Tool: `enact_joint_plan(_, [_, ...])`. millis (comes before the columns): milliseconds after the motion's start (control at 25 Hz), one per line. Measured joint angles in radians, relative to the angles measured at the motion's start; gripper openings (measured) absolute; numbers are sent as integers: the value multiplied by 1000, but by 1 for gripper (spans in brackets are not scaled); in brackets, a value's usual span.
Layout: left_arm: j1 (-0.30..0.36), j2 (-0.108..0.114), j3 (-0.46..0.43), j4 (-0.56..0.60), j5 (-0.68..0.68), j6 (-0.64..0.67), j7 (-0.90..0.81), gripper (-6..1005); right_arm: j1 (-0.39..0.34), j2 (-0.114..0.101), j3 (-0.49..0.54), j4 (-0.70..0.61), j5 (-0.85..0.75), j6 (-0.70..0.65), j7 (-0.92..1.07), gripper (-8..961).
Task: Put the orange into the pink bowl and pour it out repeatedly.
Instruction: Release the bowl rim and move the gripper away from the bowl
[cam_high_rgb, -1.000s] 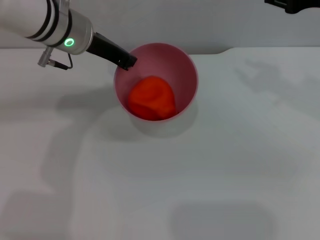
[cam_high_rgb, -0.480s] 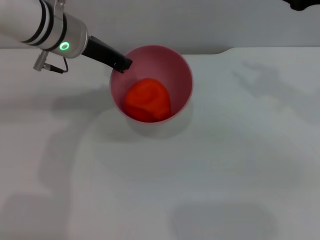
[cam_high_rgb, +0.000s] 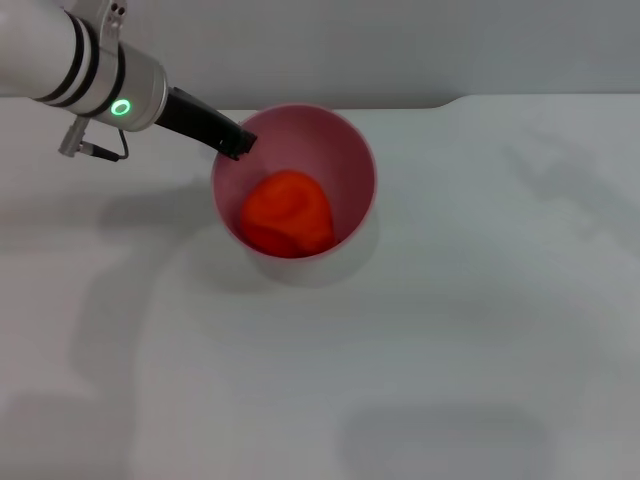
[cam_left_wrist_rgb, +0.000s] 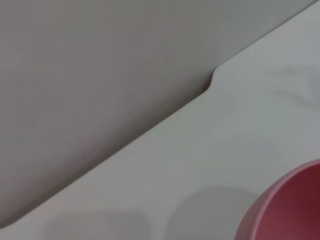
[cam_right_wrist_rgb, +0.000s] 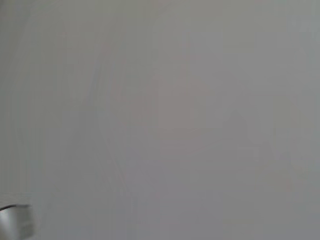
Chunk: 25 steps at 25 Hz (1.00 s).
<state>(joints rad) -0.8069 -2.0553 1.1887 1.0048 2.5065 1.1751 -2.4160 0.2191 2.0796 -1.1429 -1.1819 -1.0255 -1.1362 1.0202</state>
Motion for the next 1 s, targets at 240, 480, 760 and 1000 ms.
enact_joint_plan(240, [4, -1, 1, 0, 0, 0, 0, 35, -5, 0, 8, 160, 271, -9, -206, 424])
enact_joint_plan(480, [8, 0, 1, 0, 0, 5, 0, 36, 4, 0, 1, 313, 528, -104, -372, 424])
enact_joint_plan(760, [4, 7, -6, 0, 19, 78, -3, 35, 6, -1, 1, 353, 555, -134, -387, 424])
enact_joint_plan(1000, [-2, 21, -8, 1, 63, 151, -11, 35, 13, -1, 0, 380, 557, -137, -388, 424])
